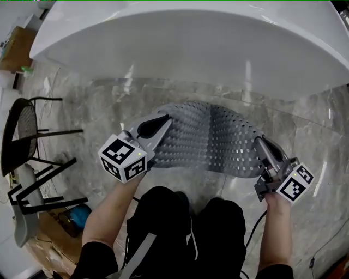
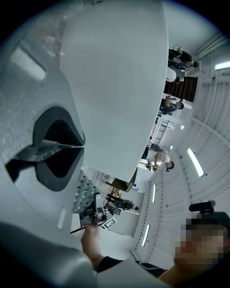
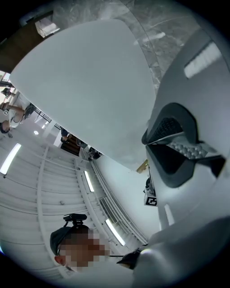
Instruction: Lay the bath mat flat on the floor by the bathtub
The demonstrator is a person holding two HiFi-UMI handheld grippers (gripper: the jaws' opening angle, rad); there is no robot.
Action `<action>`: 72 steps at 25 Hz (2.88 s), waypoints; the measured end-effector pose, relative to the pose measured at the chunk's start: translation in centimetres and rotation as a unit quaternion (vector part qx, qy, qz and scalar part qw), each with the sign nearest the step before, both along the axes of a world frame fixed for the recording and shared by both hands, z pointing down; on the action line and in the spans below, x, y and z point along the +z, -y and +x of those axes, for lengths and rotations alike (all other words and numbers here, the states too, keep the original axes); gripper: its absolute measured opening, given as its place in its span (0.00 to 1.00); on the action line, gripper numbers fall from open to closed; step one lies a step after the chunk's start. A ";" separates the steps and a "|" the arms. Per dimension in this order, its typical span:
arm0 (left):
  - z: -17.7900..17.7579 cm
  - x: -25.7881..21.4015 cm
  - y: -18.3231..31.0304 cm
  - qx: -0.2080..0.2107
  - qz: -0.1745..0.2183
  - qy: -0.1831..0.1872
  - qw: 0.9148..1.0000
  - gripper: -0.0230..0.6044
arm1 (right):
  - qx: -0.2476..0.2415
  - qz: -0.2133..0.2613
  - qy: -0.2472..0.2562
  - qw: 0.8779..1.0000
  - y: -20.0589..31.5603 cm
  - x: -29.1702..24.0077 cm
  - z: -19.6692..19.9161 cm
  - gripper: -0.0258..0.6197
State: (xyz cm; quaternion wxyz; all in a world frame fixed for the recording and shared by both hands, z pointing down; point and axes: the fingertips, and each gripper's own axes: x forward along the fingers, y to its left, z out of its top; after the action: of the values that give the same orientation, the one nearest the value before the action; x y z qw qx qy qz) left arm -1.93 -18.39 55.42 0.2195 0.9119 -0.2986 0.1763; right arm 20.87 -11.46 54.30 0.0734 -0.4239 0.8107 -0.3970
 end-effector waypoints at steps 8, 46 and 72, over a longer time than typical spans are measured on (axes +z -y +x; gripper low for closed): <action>-0.9 6.7 3.7 -0.009 0.028 -0.007 1.000 0.07 | 0.001 0.046 -0.015 0.999 4.1 5.2 1.8 0.07; -8.4 33.8 -3.4 0.020 -0.106 0.200 0.974 0.08 | 0.102 -0.212 -0.142 0.961 -6.7 27.8 13.8 0.13; -15.8 40.9 -8.0 0.023 -0.119 0.288 0.950 0.52 | 0.063 -0.232 -0.191 0.952 -7.8 29.1 13.3 0.26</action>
State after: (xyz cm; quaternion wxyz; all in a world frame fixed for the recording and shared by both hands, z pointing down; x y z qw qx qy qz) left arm -17.75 -10.37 96.27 0.2271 0.7960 -0.3051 0.4708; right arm 34.12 -3.71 83.42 -0.1585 -0.5471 0.6670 -0.4803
